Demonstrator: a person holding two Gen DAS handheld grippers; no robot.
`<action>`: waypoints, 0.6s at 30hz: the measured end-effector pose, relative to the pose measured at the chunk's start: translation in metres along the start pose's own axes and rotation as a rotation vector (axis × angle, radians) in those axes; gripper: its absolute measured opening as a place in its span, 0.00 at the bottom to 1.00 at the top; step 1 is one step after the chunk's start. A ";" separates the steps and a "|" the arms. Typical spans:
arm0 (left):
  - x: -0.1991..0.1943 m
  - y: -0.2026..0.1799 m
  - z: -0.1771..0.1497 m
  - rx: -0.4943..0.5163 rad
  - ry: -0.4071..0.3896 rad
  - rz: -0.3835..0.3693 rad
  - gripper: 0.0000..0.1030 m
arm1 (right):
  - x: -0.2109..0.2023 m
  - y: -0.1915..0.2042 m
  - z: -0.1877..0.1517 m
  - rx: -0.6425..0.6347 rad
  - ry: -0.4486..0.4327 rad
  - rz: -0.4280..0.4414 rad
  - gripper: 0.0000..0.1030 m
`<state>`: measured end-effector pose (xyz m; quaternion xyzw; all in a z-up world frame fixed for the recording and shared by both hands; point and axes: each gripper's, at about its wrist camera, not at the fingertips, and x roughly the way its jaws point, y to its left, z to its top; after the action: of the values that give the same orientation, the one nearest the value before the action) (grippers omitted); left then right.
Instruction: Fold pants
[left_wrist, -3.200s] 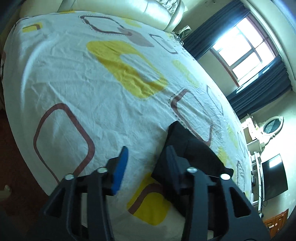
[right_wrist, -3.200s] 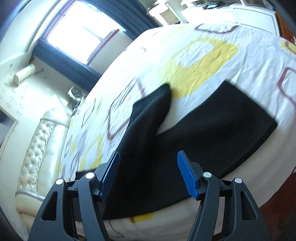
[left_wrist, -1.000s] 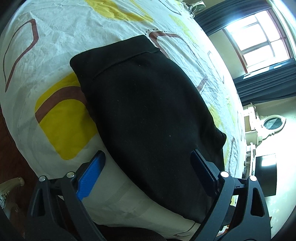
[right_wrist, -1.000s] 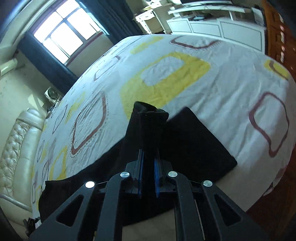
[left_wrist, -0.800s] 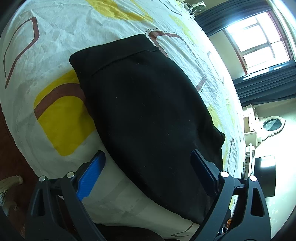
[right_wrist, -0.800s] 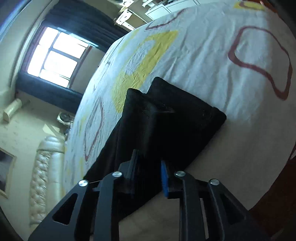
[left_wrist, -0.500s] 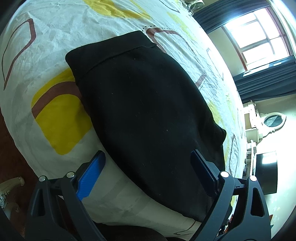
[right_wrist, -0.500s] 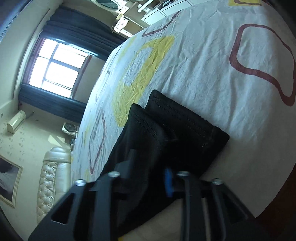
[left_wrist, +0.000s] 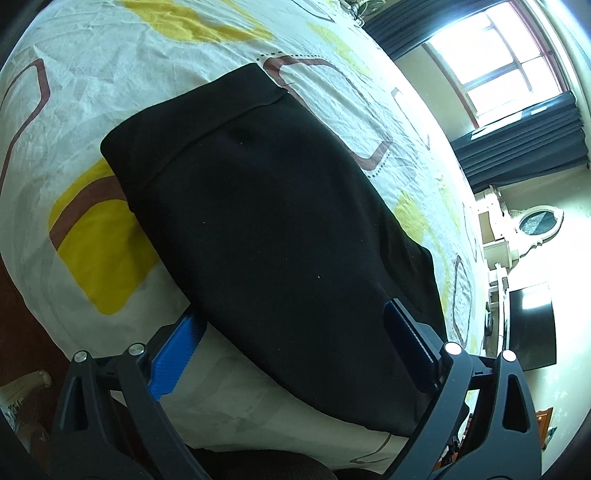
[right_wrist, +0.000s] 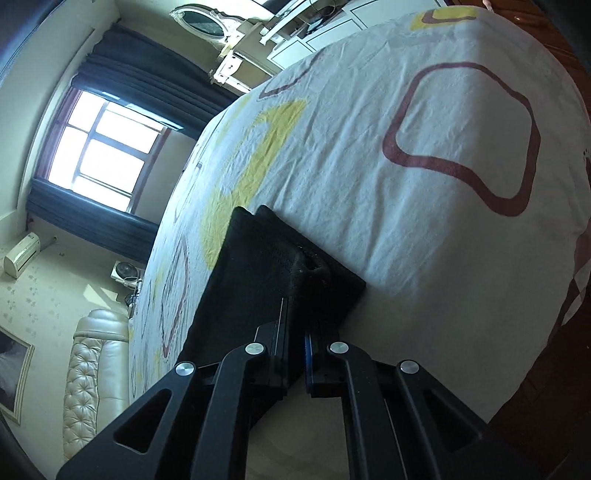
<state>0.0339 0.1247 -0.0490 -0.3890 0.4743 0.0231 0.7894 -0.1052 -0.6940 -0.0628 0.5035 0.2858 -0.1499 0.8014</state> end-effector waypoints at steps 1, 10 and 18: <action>0.000 0.001 0.001 -0.006 -0.004 0.001 0.93 | -0.002 0.002 0.002 -0.008 -0.006 -0.003 0.05; 0.002 0.006 0.007 0.027 -0.001 0.020 0.93 | -0.016 -0.021 0.009 0.022 0.007 0.041 0.15; 0.002 -0.008 0.007 0.115 -0.019 0.043 0.93 | -0.021 -0.016 0.054 -0.068 0.026 0.049 0.54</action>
<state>0.0438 0.1232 -0.0443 -0.3324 0.4755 0.0166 0.8144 -0.1141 -0.7509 -0.0436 0.4847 0.2888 -0.1141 0.8177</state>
